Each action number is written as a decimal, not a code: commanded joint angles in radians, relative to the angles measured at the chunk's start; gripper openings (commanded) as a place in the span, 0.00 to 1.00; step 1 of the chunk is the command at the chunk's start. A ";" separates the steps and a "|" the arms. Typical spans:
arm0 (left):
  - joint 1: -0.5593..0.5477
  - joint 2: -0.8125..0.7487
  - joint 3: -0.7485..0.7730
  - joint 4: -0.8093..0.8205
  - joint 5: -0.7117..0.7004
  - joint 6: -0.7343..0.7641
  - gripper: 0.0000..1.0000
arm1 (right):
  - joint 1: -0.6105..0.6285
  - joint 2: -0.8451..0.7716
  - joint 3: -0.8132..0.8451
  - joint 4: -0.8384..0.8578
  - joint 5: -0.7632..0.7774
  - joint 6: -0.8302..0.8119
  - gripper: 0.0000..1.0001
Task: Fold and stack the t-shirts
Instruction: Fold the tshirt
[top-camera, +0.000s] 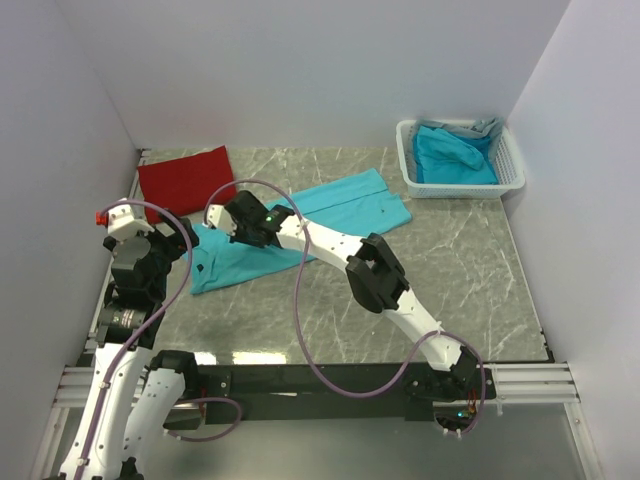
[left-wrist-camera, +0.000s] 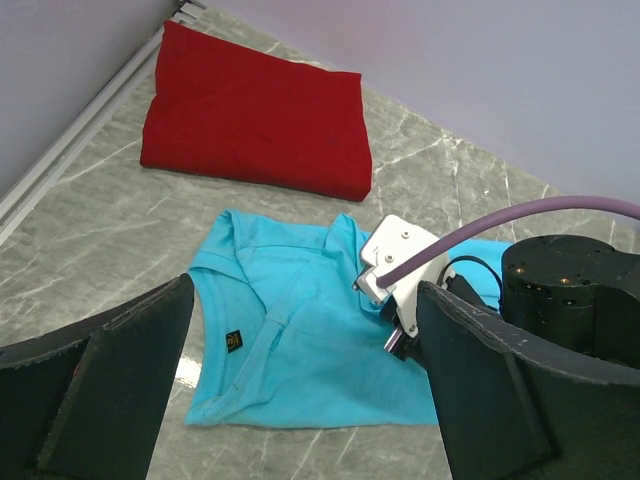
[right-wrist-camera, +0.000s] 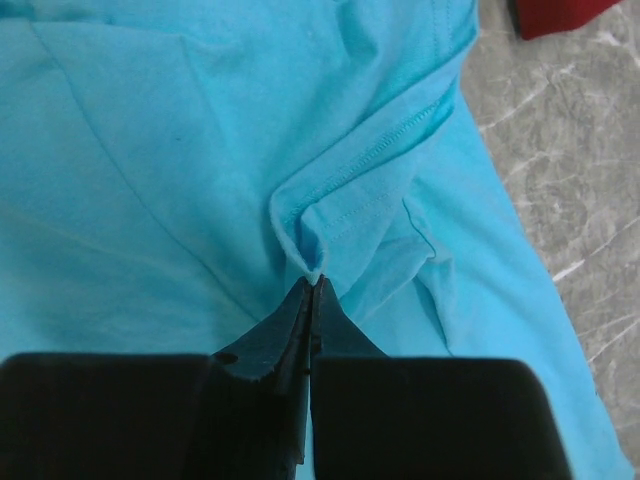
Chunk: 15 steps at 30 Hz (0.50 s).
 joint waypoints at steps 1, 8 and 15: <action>-0.003 0.001 -0.002 0.038 0.003 0.018 0.99 | -0.024 -0.071 -0.017 0.069 0.050 0.026 0.00; -0.001 -0.001 -0.002 0.037 0.005 0.020 0.98 | -0.084 -0.125 -0.083 0.143 0.138 0.067 0.00; -0.001 0.002 -0.001 0.035 0.007 0.020 0.98 | -0.125 -0.137 -0.123 0.227 0.250 0.142 0.52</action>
